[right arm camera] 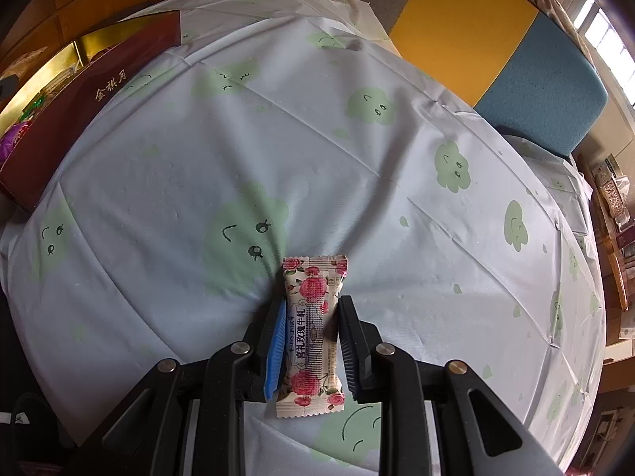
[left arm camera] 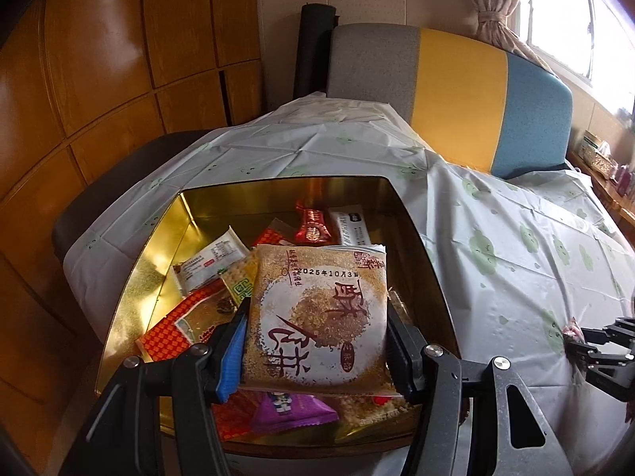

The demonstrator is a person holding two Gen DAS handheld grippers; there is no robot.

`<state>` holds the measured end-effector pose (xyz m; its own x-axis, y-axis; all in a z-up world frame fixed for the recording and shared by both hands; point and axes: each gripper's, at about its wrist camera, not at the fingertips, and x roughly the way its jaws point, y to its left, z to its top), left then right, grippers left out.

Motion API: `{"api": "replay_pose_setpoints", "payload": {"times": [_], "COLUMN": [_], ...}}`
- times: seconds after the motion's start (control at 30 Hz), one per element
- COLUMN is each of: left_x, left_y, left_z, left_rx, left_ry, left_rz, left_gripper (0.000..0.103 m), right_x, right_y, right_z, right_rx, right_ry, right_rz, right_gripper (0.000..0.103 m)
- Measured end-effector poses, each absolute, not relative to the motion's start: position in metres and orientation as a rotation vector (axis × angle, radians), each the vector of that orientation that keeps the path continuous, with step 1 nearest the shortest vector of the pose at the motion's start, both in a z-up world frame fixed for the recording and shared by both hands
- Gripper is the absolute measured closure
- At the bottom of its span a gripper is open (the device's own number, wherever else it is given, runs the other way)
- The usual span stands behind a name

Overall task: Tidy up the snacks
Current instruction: 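Carry the round cake bag with the left gripper into the gold tin and release, then move the right gripper holding the pink candy bar toward the gold tin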

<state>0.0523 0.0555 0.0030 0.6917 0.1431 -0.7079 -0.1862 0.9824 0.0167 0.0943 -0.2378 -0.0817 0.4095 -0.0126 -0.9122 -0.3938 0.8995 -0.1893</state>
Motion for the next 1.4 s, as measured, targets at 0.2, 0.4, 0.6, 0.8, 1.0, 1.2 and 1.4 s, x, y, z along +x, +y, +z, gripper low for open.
{"api": "replay_pose_setpoints", "payload": {"times": [0.2, 0.4, 0.6, 0.8, 1.0, 1.2, 1.4], "left_x": [0.053, 0.056, 0.065, 0.077, 0.074, 0.073, 0.068], "left_y": [0.067, 0.074, 0.086, 0.1, 0.106, 0.102, 0.095], "left_z": [0.002, -0.001, -0.007, -0.016, -0.02, -0.016, -0.01], "left_rx": [-0.066, -0.072, -0.091, -0.092, -0.096, -0.089, -0.09], "left_ry": [0.784, 0.792, 0.817, 0.841, 0.835, 0.823, 0.81], "left_rz": [0.217, 0.236, 0.261, 0.303, 0.323, 0.311, 0.294], "left_gripper": [0.043, 0.043, 0.043, 0.042, 0.042, 0.042, 0.042], "right_x": [0.095, 0.095, 0.095, 0.094, 0.094, 0.094, 0.094], "right_y": [-0.238, -0.238, -0.238, -0.237, -0.236, -0.236, -0.236], "right_z": [-0.082, -0.082, -0.082, -0.082, -0.082, -0.082, -0.082], "right_rx": [-0.407, -0.407, -0.409, -0.419, -0.422, -0.424, -0.429], "right_ry": [1.13, 1.13, 1.129, 1.126, 1.125, 1.123, 1.121], "right_rz": [0.248, 0.249, 0.248, 0.245, 0.244, 0.242, 0.241], "right_gripper": [0.078, 0.078, 0.078, 0.078, 0.078, 0.078, 0.078]}}
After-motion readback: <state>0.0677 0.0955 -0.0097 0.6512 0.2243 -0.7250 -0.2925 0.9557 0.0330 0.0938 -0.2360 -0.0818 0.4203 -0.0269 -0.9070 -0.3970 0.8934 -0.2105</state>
